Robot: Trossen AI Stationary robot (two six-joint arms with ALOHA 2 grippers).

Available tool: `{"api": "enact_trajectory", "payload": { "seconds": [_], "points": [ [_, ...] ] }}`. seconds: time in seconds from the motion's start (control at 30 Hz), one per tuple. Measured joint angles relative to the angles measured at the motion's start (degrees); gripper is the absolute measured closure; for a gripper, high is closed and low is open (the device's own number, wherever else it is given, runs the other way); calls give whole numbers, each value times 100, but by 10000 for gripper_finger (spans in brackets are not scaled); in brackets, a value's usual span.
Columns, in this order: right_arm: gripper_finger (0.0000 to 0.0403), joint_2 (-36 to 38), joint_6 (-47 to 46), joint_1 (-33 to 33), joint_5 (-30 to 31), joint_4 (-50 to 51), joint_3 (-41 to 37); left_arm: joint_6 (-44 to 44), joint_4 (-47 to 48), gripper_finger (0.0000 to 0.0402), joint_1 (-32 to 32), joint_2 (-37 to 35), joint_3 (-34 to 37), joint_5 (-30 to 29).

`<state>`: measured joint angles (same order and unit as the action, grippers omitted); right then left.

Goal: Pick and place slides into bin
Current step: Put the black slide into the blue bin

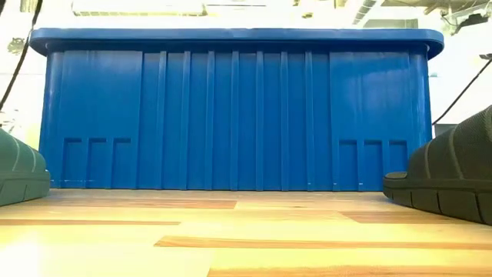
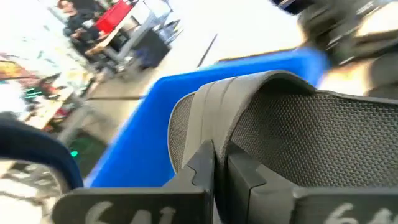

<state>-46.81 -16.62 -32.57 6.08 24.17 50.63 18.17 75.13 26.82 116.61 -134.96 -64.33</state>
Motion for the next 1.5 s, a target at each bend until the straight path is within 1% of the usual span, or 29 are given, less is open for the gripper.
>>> {"api": "enact_trajectory", "payload": {
  "seconds": [0.2,0.27,0.33,0.43,0.57,0.63,0.67,0.73,0.83,0.9,1.0,1.13,1.2,1.27,1.5],
  "points": [
    [137,0,617,585,50,-1464,0,-386,1520,401,-1107,-340,-2,521],
    [137,0,880,800,151,-1942,0,-900,1473,401,-1514,-349,9,686],
    [137,0,1139,1017,323,-2357,0,-1605,1456,401,-1900,-349,20,1107],
    [137,0,1372,1308,652,-2724,0,-2480,1170,401,-2493,-297,22,1584],
    [137,0,854,1596,868,-3038,0,-3407,589,401,-3212,-185,60,2495],
    [137,0,644,1688,905,-3059,0,-3845,-79,401,-3511,-216,234,2902],
    [137,-5,618,1720,906,-3049,0,-4009,-340,401,-3651,-217,299,3124],
    [137,-27,615,1739,907,-3047,0,-4290,-539,401,-3892,-194,432,3441],
    [137,-44,790,1735,897,-3001,0,-4655,-1139,401,-4129,-130,768,3741],
    [137,-40,946,1735,884,-3001,0,-4706,-1284,401,-4240,-73,1000,3882],
    [137,-21,1090,1735,884,-2970,-1,-4707,-1793,401,-4342,-10,1360,4078],
    [137,44,1113,1735,880,-2973,-2,-4762,-2443,401,-4362,36,1985,4056],
    [137,69,1114,1735,882,-2979,-2,-4764,-2542,401,-4380,68,2230,4030],
    [137,115,1208,1729,882,-2962,-2,-4761,-2898,401,-4381,81,2467,4012],
    [137,279,1263,1730,880,-2926,0,-4637,-3691,401,-4412,84,3231,3981]
  ]
}}
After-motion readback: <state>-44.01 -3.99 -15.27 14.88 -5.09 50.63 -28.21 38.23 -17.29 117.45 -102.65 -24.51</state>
